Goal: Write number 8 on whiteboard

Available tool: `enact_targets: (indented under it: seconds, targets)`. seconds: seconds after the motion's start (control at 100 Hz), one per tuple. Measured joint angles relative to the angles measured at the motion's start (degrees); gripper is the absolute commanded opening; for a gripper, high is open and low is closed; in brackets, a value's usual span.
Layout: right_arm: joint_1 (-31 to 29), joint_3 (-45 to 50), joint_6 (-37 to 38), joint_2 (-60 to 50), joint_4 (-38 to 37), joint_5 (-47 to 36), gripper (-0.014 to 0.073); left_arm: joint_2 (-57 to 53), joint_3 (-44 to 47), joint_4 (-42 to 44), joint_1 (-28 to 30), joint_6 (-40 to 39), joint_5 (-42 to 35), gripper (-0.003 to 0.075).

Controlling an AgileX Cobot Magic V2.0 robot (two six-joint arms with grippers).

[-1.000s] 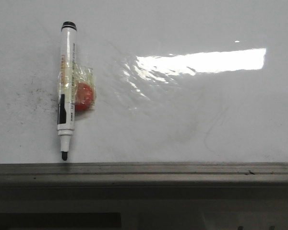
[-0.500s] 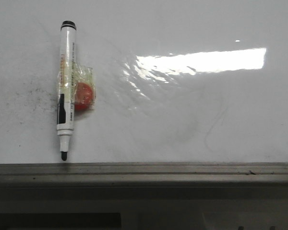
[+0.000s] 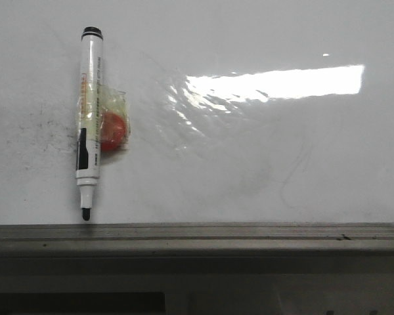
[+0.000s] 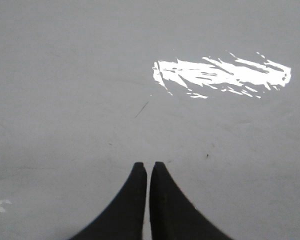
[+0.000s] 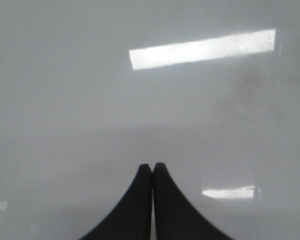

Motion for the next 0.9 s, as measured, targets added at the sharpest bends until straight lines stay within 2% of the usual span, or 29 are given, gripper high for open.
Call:
enact_targets:
  seconds: [0.18,0.25,0.35,0.45,0.5,0.74,0.9]
  targets:
    - [0.0,-4.04,0.0,7.06,0.39,4.68,-0.0063,3.71,-5.02,-0.04,0.0,0.0,2.37,-0.0018]
    - [0.0,-4.56,0.0,9.26,0.44,3.97,-0.0063,4.53,-5.85,-0.04,0.0,0.0,2.37,0.002]
    - [0.0,-4.55,0.0,11.03,0.53,1.6,-0.0063,5.58,-5.94,-0.04,0.0,0.0,2.37,0.0174]
    - [0.0,-4.55,0.0,11.83,0.53,0.61,-0.0063,6.33,-5.94,-0.24,0.0,0.0,2.01,0.0387]
    - [0.0,-4.55,0.0,11.95,0.53,0.49,-0.0063,6.59,-5.94,-0.51,0.0,0.0,0.97,0.0444]
    - [0.0,-4.55,0.0,11.95,0.57,0.39,-0.0063,8.51,-5.94,-0.6,0.0,0.0,-11.23,0.0439]
    - [0.0,-4.55,0.0,12.05,0.57,0.39,-0.0063,10.99,-5.94,-1.07,-0.54,0.0,-15.09,0.0439]
